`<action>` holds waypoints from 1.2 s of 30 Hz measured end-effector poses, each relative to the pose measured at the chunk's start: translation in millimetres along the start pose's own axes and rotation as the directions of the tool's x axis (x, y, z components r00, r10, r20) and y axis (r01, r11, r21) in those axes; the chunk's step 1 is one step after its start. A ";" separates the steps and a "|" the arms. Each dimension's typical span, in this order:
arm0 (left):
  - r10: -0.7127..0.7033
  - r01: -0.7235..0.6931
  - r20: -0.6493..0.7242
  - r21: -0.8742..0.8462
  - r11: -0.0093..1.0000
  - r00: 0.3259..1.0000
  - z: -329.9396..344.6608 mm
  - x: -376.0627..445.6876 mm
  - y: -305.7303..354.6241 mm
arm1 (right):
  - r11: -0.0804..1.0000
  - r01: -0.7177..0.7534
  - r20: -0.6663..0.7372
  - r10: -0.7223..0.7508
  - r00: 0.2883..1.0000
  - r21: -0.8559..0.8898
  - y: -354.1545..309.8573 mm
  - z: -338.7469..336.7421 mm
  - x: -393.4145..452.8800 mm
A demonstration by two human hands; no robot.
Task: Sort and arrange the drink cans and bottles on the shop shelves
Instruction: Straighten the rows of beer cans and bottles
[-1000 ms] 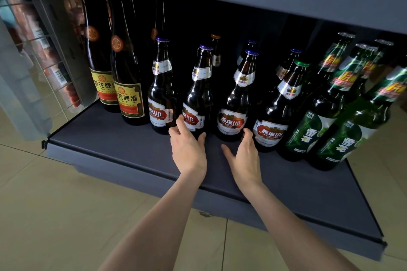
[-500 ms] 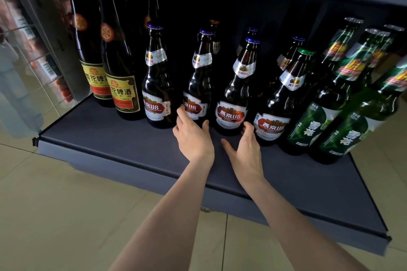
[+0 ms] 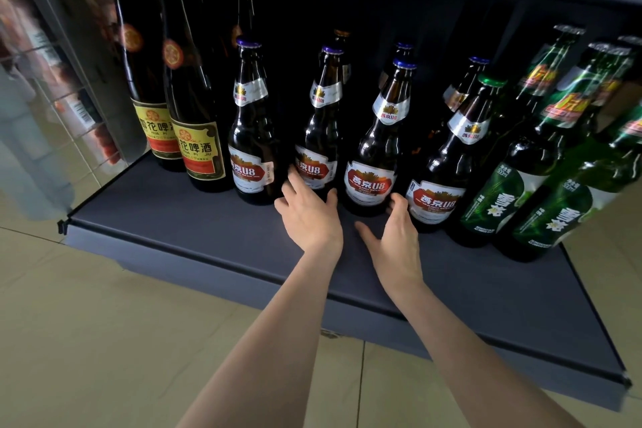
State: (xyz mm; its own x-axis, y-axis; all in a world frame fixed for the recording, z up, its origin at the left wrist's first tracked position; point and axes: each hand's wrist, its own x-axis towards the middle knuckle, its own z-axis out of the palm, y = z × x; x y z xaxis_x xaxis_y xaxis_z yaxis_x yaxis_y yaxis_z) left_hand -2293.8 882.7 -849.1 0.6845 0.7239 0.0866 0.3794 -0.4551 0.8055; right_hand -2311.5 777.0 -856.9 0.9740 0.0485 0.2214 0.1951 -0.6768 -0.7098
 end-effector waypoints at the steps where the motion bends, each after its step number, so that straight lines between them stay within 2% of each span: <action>1: 0.001 -0.001 0.011 0.000 1.000 1.000 -0.2 0.8 -0.6 | 1.000 0.001 0.001 -0.001 1.000 0.003 -0.5 -0.1 -0.3; 5: 0.009 -0.009 0.041 0.002 1.000 0.999 -3.8 4.5 -3.1 | 0.999 -0.002 -0.033 0.003 0.999 0.045 4.6 -1.5 -3.8; 10: 0.027 -0.027 0.008 -0.004 1.000 1.000 -3.2 1.2 -0.7 | 1.000 -0.017 -0.178 0.016 0.984 -0.006 17.8 -18.5 -30.3; 13: 0.010 -0.010 0.000 0.000 1.000 1.000 -4.0 -0.1 -1.3 | 0.992 -0.127 -0.273 0.127 0.954 0.019 22.9 -26.5 -30.3; 15: 0.003 -0.006 -0.037 -0.068 0.998 0.999 -4.9 -10.0 -2.6 | 0.981 -0.193 -0.309 0.193 0.931 0.031 21.4 -27.9 -22.1; 17: 0.061 -0.068 -0.061 -0.115 0.991 0.996 -2.5 -27.3 -3.2 | 0.959 -0.274 -0.351 0.282 0.893 0.072 18.0 -24.4 -12.1; 19: 0.159 -0.158 0.005 -0.068 0.985 0.987 3.6 -45.8 -1.7 | 0.930 -0.356 -0.386 0.361 0.849 0.088 16.7 -20.5 -5.3; 21: 0.187 -0.187 0.084 -0.010 0.982 0.979 9.2 -52.0 2.1 | 0.914 -0.396 -0.402 0.396 0.825 0.089 14.4 -17.1 -3.5; 25: 0.121 -0.131 0.140 0.061 0.990 0.983 18.7 -46.8 10.3 | 0.896 -0.436 -0.451 0.425 0.784 0.087 12.2 -13.1 -0.1; 29: 0.085 -0.091 0.084 0.074 0.993 0.993 23.6 -46.8 13.8 | 0.892 -0.440 -0.499 0.430 0.752 0.106 15.0 -9.3 2.2; 36: 0.110 -0.112 0.031 0.079 0.991 0.993 26.0 -48.3 12.5 | 0.895 -0.429 -0.504 0.430 0.749 0.125 15.3 -7.6 4.2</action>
State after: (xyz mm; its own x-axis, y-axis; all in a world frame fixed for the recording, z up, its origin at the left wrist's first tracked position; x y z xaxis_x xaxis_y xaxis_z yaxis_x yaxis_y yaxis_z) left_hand -2306.0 828.5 -858.5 0.7411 0.6529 0.1566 0.3479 -0.5729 0.7421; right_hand -2305.4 761.2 -861.7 0.7555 -0.6246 0.1976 -0.2290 -0.5344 -0.8136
